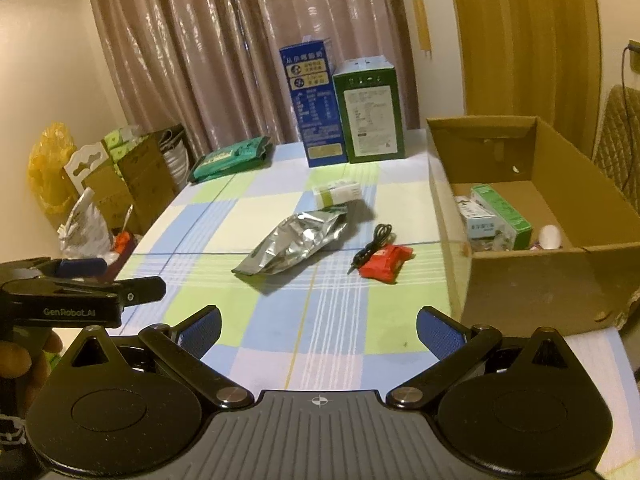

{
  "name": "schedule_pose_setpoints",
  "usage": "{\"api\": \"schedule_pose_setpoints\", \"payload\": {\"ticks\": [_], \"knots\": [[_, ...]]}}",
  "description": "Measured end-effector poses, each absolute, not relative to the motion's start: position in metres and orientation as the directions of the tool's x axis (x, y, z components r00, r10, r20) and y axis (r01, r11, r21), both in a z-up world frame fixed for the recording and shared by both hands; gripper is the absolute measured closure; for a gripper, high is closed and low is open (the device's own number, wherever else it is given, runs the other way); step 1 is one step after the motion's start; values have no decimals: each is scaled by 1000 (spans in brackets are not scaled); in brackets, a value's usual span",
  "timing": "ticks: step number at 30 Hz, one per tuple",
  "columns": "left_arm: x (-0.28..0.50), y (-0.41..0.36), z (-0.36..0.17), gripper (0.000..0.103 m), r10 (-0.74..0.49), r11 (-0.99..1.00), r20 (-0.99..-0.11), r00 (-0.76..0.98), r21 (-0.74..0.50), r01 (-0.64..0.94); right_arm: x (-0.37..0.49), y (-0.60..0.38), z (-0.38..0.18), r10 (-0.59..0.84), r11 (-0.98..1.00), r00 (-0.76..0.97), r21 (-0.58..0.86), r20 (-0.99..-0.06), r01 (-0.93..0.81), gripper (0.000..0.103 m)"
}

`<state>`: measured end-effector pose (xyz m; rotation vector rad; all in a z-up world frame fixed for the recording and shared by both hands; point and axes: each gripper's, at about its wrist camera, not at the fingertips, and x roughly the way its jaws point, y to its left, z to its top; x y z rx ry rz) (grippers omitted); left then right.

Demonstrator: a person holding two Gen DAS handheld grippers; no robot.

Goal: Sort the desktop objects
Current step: 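Move both tools back toward the red packet and foil packet, then grasp the red candy packet with the right tool while the left tool approaches the foil packet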

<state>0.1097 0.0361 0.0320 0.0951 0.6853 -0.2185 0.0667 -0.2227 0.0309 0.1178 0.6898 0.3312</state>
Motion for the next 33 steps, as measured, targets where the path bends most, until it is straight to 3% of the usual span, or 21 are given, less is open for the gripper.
{"api": "schedule_pose_setpoints", "payload": {"ticks": [13, 23, 33], "knots": [[180, 49, -12, 1, -152, 975, -655, 741, 23, 221, 128, -193, -16, 271, 960, 740, 112, -615, -259, 3], [228, 46, -39, 1, -170, 981, -622, 764, -30, 194, 193, -177, -68, 146, 978, 752, -18, -642, -206, 28], [258, 38, -58, 1, -212, 966, -631, 746, -22, 257, 246, -184, -100, 12, 994, 754, -75, -657, -81, 31]]}}
